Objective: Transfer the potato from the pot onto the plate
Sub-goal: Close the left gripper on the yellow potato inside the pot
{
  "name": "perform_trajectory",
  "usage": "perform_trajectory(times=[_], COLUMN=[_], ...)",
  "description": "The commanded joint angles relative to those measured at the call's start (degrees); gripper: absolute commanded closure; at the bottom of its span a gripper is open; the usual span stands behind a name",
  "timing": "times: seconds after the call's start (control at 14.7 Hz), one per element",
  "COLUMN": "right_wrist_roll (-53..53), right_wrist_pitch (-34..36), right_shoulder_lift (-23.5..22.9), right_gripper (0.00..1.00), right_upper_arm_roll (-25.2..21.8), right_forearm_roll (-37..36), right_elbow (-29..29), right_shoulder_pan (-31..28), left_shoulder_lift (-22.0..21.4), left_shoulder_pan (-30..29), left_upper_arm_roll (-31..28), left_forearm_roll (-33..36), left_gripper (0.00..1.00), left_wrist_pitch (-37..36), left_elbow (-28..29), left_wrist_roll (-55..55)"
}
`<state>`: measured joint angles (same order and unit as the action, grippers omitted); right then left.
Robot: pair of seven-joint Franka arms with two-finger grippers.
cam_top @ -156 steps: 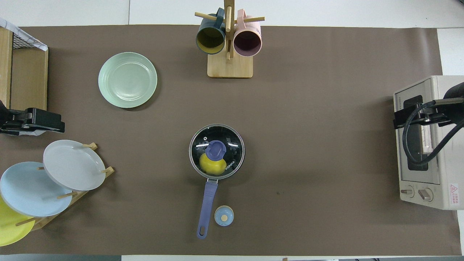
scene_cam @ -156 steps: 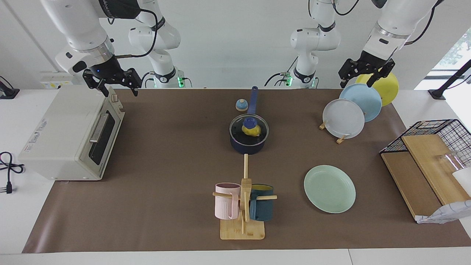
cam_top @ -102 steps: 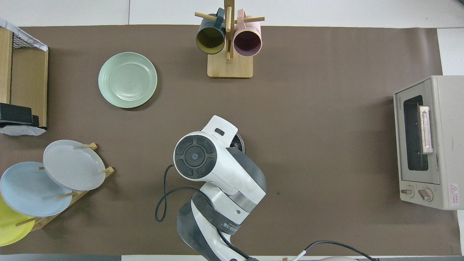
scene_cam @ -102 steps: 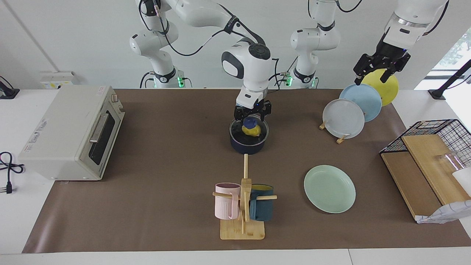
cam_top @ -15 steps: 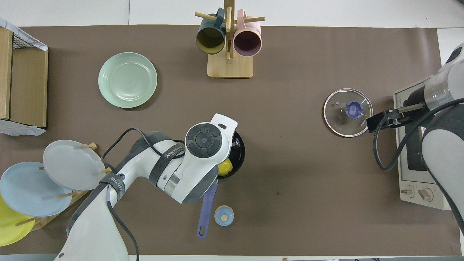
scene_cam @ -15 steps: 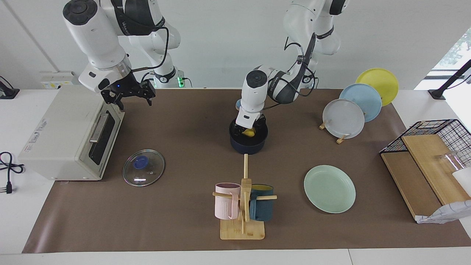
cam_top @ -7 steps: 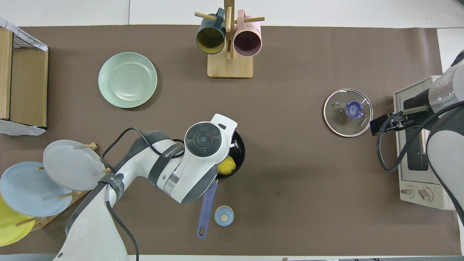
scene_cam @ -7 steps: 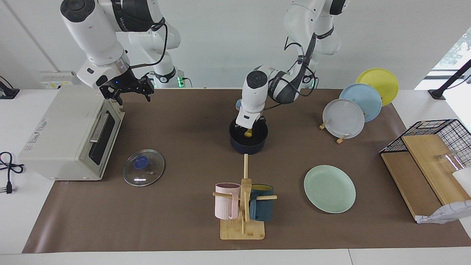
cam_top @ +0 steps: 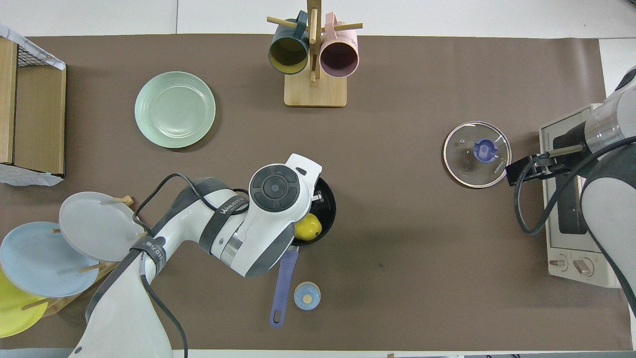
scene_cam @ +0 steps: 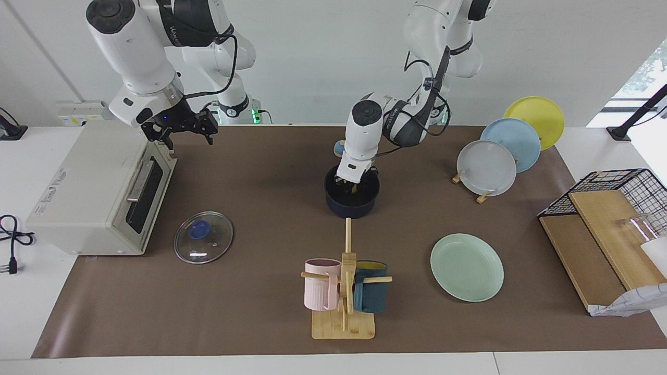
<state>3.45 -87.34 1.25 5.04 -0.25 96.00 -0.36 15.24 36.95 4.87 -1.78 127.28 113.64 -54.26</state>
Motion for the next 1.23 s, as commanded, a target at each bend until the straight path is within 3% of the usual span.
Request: perform_trajectory(times=[0.0, 1.02, 1.09, 1.16], right_wrist_roll=[-1.3, -0.9, -0.8, -0.9], right_wrist_pitch=[0.4, 0.1, -0.2, -1.1], right_shoulder_lift=[0.2, 0.4, 0.3, 0.2], right_gripper=[0.0, 0.0, 0.0, 0.0], right_upper_arm_roll=[0.1, -1.3, -1.4, -1.5], right_forearm_roll=[-0.5, -0.2, -0.2, -0.1], right_elbow=[0.2, -0.1, -0.2, -0.1], right_shoulder_pan=[0.2, 0.3, 0.3, 0.3], left_shoulder_lift=[-1.3, -1.7, -1.7, -1.7], left_shoulder_pan=[0.1, 2.2, 2.5, 2.4], left_upper_arm_roll=[0.0, 0.5, 0.5, 0.5], left_forearm_roll=[-0.2, -1.1, -1.2, -1.2], left_gripper=[0.0, 0.0, 0.1, 0.28], left_wrist_pitch=[-1.4, -3.2, -3.2, -3.1], left_elbow=[1.2, 1.3, 1.3, 1.2], left_wrist_roll=[0.7, -7.1, -7.8, -8.0])
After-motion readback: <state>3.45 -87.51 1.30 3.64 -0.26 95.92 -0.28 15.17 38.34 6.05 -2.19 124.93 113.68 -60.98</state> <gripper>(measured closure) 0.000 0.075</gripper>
